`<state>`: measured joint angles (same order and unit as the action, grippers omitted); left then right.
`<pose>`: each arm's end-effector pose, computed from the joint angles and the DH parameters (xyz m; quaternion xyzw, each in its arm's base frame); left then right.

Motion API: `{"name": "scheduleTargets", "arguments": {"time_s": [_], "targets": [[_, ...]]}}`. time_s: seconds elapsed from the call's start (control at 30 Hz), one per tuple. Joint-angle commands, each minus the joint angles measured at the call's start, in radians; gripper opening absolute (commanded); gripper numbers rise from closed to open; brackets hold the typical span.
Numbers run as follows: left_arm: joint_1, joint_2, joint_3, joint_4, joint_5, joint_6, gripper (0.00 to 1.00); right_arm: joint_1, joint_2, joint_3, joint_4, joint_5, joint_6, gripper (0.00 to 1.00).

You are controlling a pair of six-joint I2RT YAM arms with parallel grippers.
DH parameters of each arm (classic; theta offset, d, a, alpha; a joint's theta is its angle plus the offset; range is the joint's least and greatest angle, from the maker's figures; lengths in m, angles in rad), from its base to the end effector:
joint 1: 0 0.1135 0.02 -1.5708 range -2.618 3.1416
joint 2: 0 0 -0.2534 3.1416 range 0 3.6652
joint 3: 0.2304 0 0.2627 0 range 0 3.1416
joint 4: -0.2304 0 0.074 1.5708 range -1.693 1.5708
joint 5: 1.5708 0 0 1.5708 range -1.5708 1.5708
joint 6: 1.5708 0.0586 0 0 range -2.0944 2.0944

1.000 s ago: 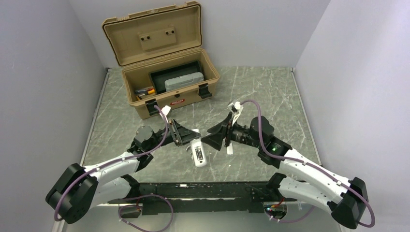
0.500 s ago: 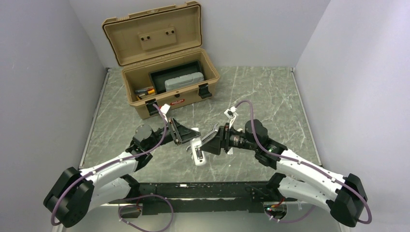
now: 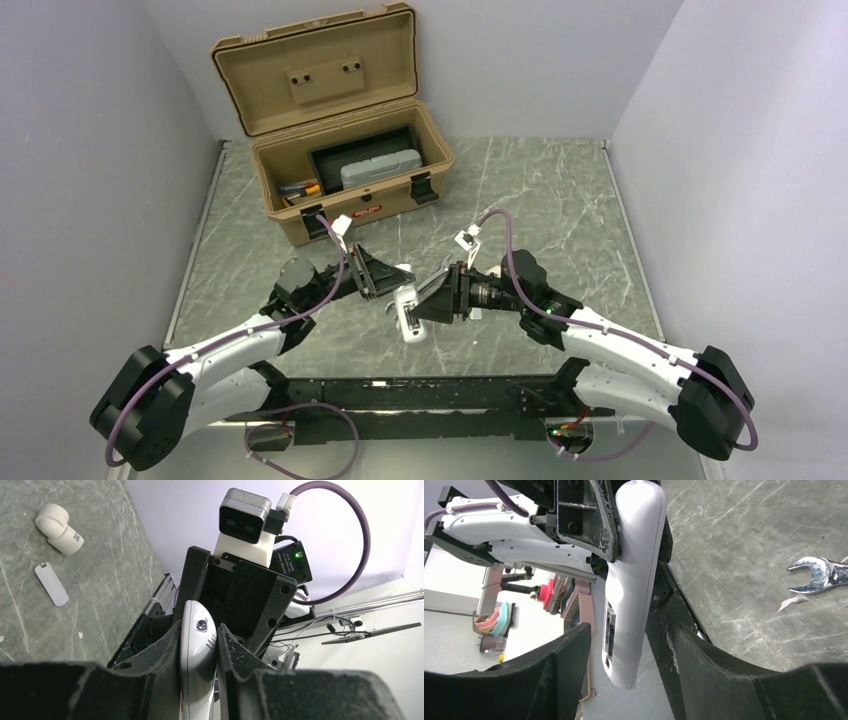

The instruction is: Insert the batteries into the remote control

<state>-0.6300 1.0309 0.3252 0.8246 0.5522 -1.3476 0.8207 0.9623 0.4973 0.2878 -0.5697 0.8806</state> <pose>0.1809 -0.1700 0.2253 -0.0334 0.6696 -0.7006 0.2444 0.1487 0.2060 0.2386 -0.1582 0.7411 0.6051 0.2442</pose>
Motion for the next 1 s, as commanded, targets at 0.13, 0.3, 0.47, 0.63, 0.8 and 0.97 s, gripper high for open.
{"name": "scheduleTargets", "arguments": {"time_s": [0.13,0.3,0.47,0.63,0.8,0.97], "targets": [[-0.003,-0.011,0.037,0.057,-0.001,-0.004,0.0,0.008,0.025,0.004,0.105,-0.023,0.031,0.6],[-0.003,-0.021,0.041,0.044,-0.001,0.0,0.0,0.01,0.049,0.006,0.126,-0.029,0.035,0.54],[-0.003,-0.023,0.039,0.042,-0.003,0.0,0.0,0.013,0.064,0.008,0.137,-0.033,0.037,0.54],[-0.003,-0.017,0.037,0.053,0.0,-0.005,0.0,0.017,0.067,0.009,0.14,-0.032,0.036,0.53],[-0.003,-0.014,0.036,0.059,0.0,-0.007,0.0,0.019,0.07,0.001,0.147,-0.031,0.035,0.41],[-0.002,-0.016,0.037,0.055,0.0,-0.005,0.0,0.019,0.079,0.006,0.139,-0.031,0.023,0.35]]}}
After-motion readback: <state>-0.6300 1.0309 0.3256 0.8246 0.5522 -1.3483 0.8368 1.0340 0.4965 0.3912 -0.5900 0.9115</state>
